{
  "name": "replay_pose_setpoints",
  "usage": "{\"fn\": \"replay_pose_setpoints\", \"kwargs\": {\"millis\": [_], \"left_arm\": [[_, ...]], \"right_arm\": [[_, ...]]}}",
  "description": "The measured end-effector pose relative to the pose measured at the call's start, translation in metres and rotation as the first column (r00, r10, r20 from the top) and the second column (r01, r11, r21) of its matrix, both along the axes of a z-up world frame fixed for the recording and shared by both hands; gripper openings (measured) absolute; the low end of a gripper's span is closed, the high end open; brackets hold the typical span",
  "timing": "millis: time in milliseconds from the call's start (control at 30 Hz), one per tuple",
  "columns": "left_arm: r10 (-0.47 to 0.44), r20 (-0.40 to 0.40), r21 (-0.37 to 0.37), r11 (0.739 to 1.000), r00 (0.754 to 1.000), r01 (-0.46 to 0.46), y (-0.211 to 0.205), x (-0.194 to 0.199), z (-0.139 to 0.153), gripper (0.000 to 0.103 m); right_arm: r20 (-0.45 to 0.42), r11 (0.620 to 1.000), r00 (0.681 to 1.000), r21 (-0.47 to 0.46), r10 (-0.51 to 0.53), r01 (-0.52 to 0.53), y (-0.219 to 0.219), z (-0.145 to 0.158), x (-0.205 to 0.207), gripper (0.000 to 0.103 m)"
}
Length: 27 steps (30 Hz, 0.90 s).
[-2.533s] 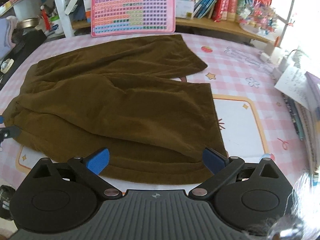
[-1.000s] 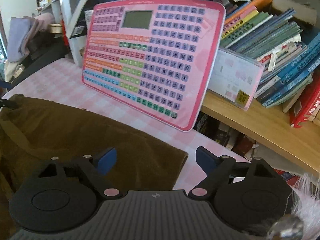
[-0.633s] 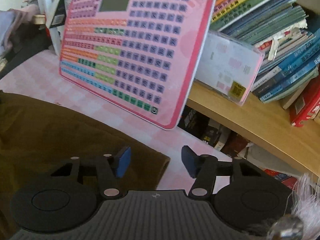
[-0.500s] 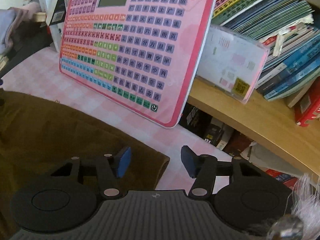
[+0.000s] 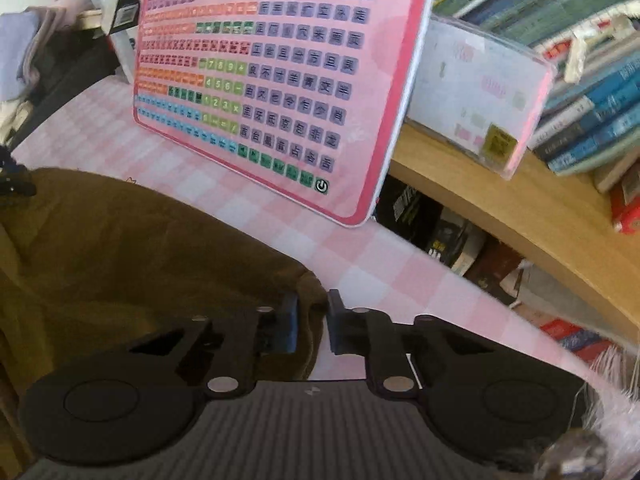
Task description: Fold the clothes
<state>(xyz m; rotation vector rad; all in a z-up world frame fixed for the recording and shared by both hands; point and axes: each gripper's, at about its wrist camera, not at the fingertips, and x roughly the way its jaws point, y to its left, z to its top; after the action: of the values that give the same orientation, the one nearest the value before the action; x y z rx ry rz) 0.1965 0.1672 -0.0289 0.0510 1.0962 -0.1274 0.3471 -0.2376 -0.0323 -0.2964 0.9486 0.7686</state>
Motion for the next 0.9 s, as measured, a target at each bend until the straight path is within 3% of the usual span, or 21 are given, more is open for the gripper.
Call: {"fn": "replay_pose_setpoints", "kwargs": {"millis": [67, 133, 400, 500, 633, 767, 833, 900], "left_arm": [[0.004, 0.074, 0.026, 1.0, 0.997, -0.006, -0.005, -0.002, 0.015, 0.006], [0.043, 0.175, -0.012, 0.999, 0.984, -0.042, -0.004, -0.01, 0.034, 0.006], [-0.052, 0.308, 0.015, 0.999, 0.95, 0.049, -0.021, -0.046, 0.069, 0.006], [-0.107, 0.38, 0.068, 0.994, 0.919, 0.087, -0.029, -0.075, 0.087, 0.005], [-0.219, 0.471, 0.164, 0.974, 0.855, 0.159, -0.043, -0.125, 0.101, 0.005], [-0.274, 0.506, 0.175, 0.961, 0.818, 0.214, -0.045, -0.183, 0.101, 0.005], [-0.299, 0.495, 0.175, 0.954, 0.816, 0.243, -0.045, -0.213, 0.092, 0.005], [-0.291, 0.474, 0.15, 0.957, 0.831, 0.249, -0.042, -0.236, 0.077, 0.006]], "right_arm": [[0.052, 0.999, 0.998, 0.007, -0.046, 0.046, -0.004, 0.012, -0.006, 0.01], [0.122, 0.994, 0.987, 0.046, -0.105, 0.1, -0.012, 0.03, -0.017, 0.009], [0.289, 0.973, 0.93, 0.101, -0.227, 0.206, -0.037, 0.089, -0.084, 0.009], [0.358, 0.962, 0.893, 0.122, -0.273, 0.245, -0.045, 0.112, -0.123, 0.009], [0.431, 0.941, 0.836, 0.14, -0.339, 0.309, -0.055, 0.136, -0.188, 0.009], [0.447, 0.917, 0.801, 0.155, -0.398, 0.368, -0.068, 0.142, -0.268, 0.009], [0.429, 0.906, 0.801, 0.139, -0.418, 0.399, -0.072, 0.134, -0.309, 0.009], [0.403, 0.896, 0.804, 0.115, -0.437, 0.429, -0.076, 0.122, -0.347, 0.009]]}}
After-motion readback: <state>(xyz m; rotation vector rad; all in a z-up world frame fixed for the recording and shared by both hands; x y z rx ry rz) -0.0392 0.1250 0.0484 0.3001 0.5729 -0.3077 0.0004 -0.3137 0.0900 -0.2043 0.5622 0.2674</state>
